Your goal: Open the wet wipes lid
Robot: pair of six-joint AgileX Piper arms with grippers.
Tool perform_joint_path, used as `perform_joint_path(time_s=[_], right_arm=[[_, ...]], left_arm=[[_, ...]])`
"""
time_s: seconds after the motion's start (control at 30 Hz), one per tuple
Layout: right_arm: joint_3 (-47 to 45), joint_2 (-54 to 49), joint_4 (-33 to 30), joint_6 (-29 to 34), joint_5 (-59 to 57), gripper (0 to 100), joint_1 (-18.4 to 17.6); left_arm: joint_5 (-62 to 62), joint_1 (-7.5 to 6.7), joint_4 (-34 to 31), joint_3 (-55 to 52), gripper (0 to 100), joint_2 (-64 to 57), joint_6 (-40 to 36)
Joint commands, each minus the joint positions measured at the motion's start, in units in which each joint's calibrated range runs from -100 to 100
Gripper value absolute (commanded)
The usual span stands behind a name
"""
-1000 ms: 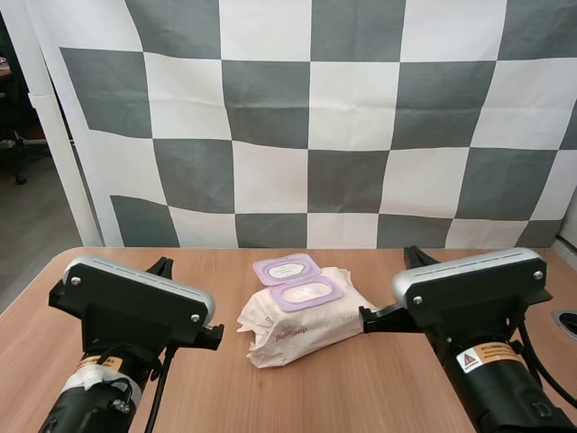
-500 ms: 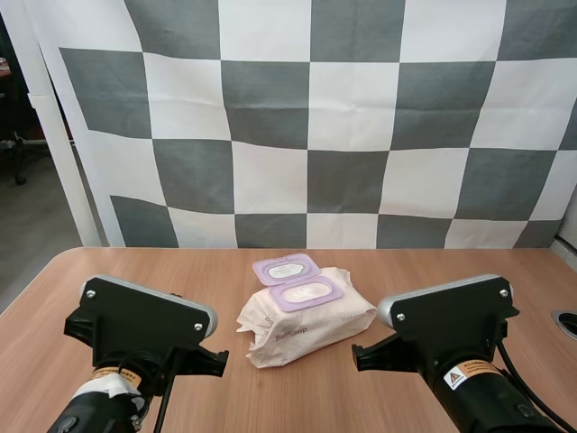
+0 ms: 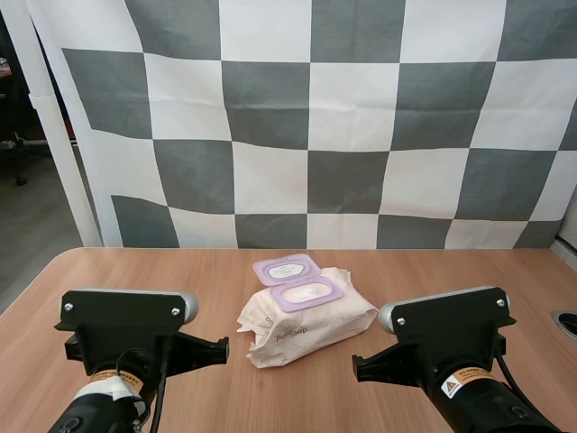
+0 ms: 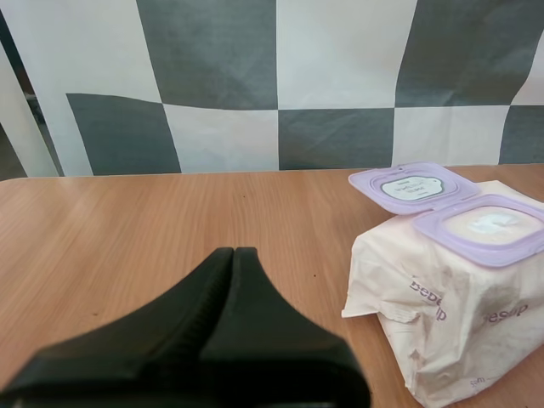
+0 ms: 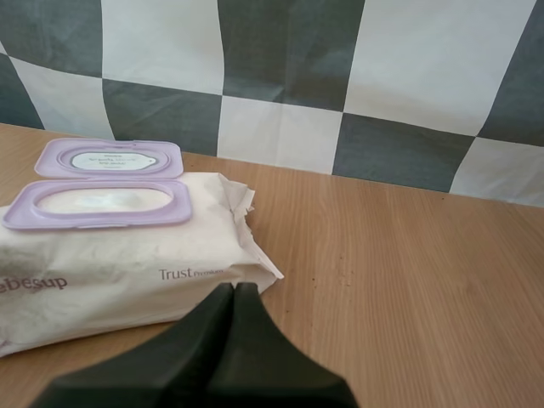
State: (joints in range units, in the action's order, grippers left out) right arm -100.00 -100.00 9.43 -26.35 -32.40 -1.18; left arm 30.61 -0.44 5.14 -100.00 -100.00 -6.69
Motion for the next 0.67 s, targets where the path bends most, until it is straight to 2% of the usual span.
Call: perform_joint_path(time_s=[0.0, 0.63], right_arm=[[0.0, 0.0, -0.1, -0.1, 0.0, 0, 0.0], [0.0, 0.0, 0.3, -0.1, 0.5, 0, 0.0]], left_arm=[[-0.1, -0.02, 0.0, 0.0, 0, 0.0, 0.0], [-1.2, -0.05, 0.0, 0.0, 0, 0.0, 0.0]])
